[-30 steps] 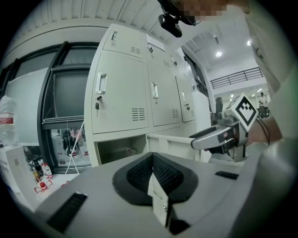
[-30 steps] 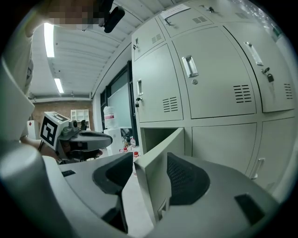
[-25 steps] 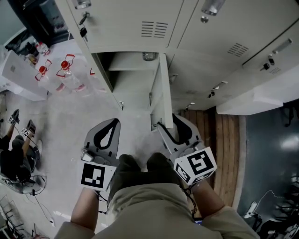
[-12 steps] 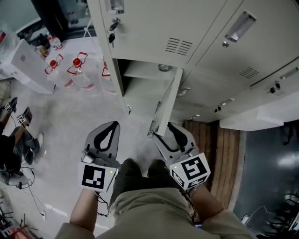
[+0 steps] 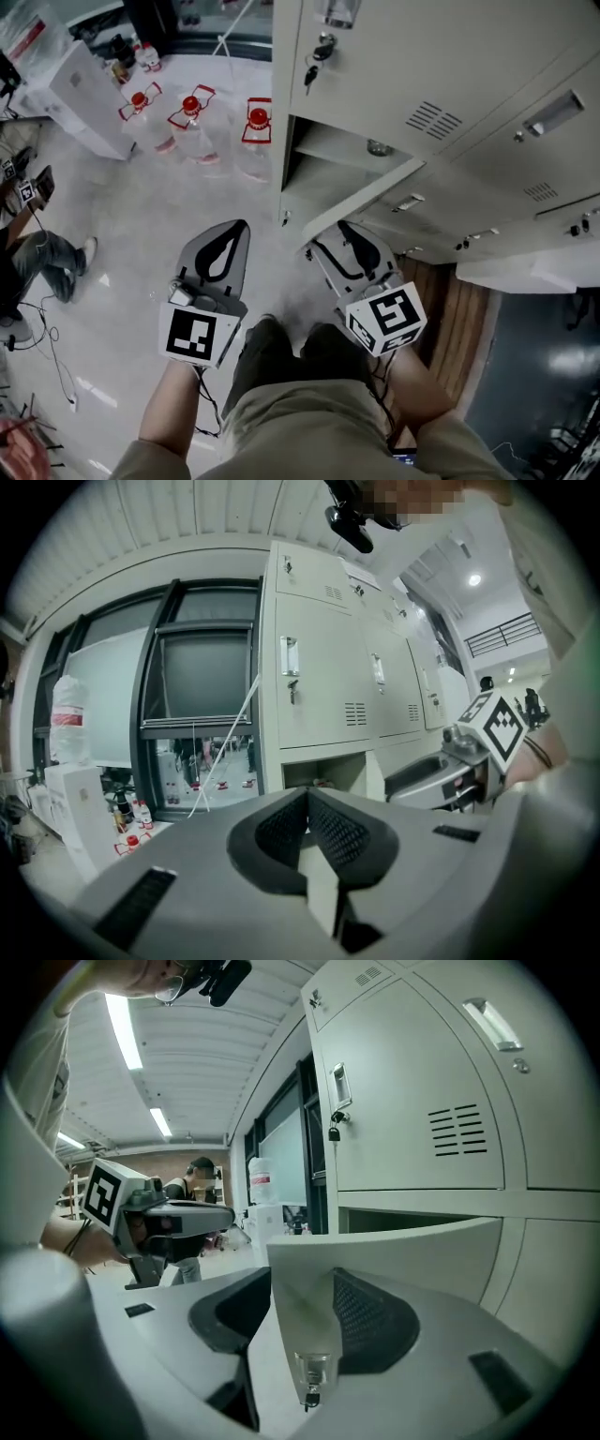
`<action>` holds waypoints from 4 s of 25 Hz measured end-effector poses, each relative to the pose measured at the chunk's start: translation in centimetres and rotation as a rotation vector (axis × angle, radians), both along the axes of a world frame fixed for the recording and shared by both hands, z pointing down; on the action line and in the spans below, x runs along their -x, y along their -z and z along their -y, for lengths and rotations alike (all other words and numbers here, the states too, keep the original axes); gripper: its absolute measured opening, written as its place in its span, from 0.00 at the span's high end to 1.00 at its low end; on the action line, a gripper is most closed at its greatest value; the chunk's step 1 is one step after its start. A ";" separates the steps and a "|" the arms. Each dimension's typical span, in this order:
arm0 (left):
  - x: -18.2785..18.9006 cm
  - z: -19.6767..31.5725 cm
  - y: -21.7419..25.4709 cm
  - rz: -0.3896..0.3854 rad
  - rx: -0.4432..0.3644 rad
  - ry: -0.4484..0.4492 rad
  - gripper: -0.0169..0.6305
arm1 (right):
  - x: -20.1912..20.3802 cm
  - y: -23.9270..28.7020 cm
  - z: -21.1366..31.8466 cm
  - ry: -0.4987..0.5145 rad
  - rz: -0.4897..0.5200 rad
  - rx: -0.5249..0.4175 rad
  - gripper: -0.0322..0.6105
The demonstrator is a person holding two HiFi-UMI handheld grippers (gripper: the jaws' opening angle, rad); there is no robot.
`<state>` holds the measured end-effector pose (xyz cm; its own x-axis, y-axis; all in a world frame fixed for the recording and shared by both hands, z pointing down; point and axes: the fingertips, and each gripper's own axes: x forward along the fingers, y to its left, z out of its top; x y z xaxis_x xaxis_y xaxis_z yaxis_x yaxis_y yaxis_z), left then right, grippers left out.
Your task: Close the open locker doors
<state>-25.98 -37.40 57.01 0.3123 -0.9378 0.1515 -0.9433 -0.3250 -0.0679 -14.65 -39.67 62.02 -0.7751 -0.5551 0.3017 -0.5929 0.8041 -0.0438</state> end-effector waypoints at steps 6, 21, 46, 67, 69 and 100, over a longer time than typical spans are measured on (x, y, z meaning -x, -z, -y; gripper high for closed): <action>2.4 2.0 -0.9 -0.010 -0.001 0.029 0.96 | 2.2 -0.4 4.3 0.003 -0.017 -0.022 0.62; 4.7 7.0 -2.8 0.024 -0.033 0.063 0.96 | 2.9 -2.7 12.8 -0.051 -0.097 -0.117 0.62; -2.7 1.4 14.0 0.082 -0.093 0.026 0.96 | -3.6 15.3 4.1 -0.025 0.067 -0.092 0.69; -9.7 -7.1 26.6 0.101 -0.200 -0.057 0.96 | -12.1 31.1 -6.9 -0.046 0.174 -0.225 0.89; -10.1 -7.9 27.0 0.100 -0.204 -0.074 0.96 | -12.8 31.2 -7.8 -0.061 0.175 -0.223 0.90; -9.5 -11.0 25.9 0.062 -0.157 -0.114 0.96 | -12.4 30.9 -11.7 -0.042 0.178 -0.218 0.94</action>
<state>-16.45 -26.41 31.13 0.4128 -0.9104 0.0282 -0.8931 -0.4107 -0.1836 -2.22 -27.95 31.15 -0.7801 -0.6248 0.0328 -0.6244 0.7808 0.0212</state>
